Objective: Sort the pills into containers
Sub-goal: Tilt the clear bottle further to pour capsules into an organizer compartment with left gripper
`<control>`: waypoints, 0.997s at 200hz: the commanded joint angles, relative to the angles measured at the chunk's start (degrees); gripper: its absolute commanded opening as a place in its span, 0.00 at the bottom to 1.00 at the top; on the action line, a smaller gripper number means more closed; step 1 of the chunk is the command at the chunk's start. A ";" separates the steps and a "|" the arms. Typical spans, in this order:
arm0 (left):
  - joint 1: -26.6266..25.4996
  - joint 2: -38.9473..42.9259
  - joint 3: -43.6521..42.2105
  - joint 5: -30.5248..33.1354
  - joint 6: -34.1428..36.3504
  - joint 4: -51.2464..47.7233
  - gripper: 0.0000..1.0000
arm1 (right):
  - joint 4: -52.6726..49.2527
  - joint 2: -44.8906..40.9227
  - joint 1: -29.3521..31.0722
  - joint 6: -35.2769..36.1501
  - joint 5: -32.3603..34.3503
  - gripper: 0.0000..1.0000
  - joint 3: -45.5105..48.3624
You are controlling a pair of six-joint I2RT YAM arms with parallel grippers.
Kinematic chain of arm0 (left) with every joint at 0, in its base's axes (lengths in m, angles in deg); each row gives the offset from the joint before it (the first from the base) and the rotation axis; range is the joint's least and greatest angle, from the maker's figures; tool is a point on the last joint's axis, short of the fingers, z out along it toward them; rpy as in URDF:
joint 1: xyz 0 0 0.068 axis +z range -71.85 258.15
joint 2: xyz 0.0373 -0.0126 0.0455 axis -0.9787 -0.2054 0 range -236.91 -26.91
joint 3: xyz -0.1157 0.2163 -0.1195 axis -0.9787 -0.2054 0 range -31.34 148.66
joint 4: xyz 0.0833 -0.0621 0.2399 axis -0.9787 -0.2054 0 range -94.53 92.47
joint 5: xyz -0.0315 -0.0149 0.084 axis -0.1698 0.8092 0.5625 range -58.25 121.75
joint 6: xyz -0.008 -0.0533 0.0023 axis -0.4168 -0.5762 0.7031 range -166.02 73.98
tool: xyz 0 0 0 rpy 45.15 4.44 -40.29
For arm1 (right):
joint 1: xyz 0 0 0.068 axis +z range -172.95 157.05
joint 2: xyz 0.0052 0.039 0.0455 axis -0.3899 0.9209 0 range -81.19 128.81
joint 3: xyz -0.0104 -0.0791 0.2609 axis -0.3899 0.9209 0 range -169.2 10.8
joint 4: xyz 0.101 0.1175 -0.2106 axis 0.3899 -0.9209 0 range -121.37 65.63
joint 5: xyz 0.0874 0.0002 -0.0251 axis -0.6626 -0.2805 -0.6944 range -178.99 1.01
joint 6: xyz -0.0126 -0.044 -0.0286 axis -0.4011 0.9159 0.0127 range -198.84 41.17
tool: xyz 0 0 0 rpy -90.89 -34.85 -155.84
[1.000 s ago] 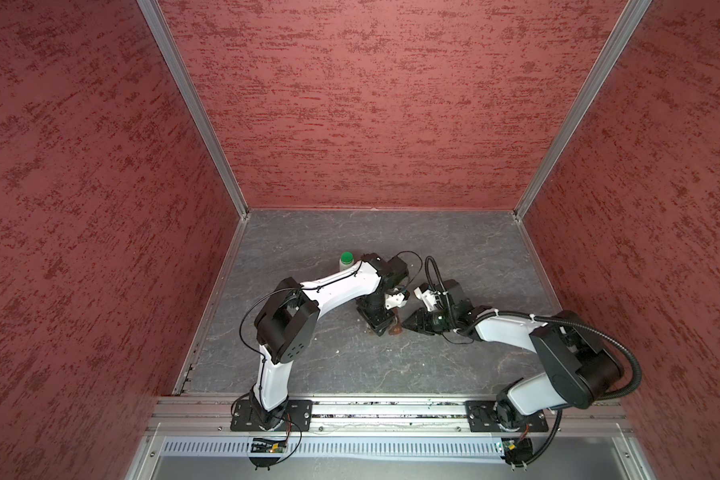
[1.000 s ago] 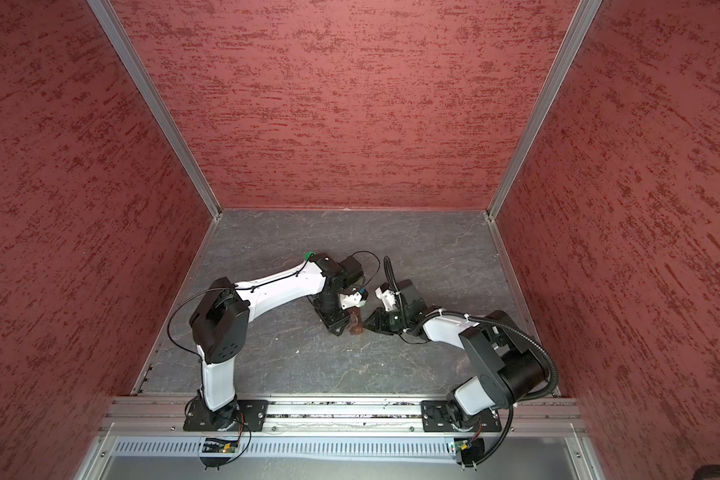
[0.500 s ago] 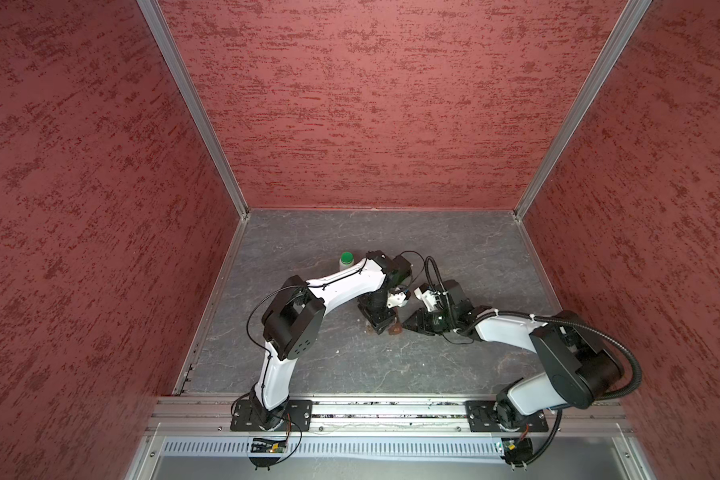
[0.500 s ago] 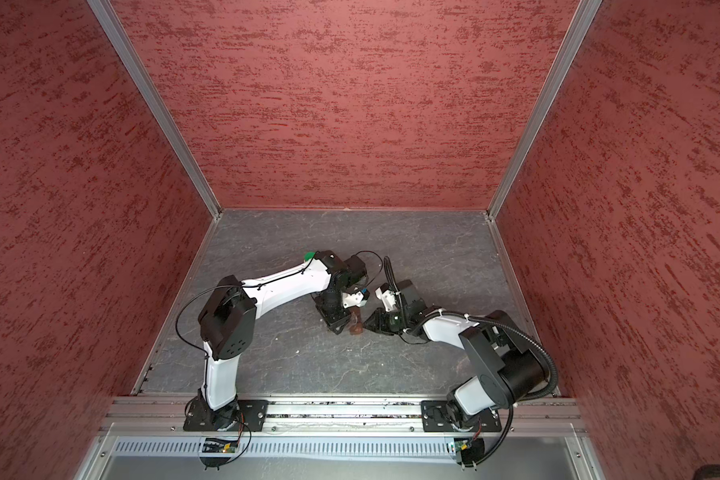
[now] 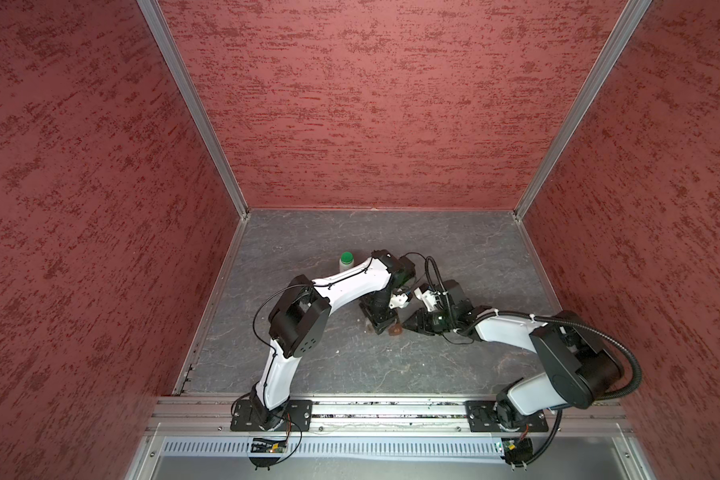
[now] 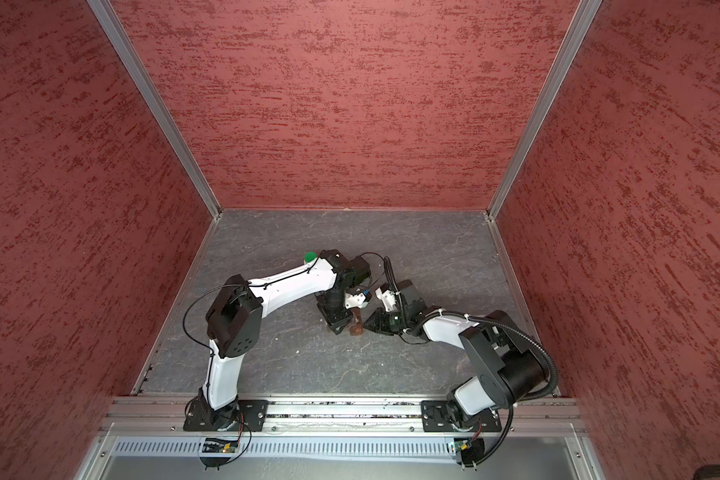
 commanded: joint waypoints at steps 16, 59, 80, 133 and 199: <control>-0.16 -0.76 1.49 0.33 1.10 -0.94 0.00 | 0.48 -1.04 0.22 0.48 1.03 0.25 1.29; -0.20 -0.83 1.69 0.52 1.02 -1.66 0.00 | 1.10 -0.62 0.23 0.21 0.85 0.25 1.38; -0.44 -0.85 2.14 1.36 0.96 -2.40 0.00 | 1.11 -0.47 0.22 0.22 0.85 0.25 1.31; -1.17 -2.14 4.99 2.79 1.18 -4.22 0.00 | 1.50 -0.01 0.21 0.18 0.73 0.24 1.35; -1.30 -4.06 6.31 3.03 1.96 -5.11 0.00 | 1.55 0.16 0.22 0.21 0.67 0.24 1.47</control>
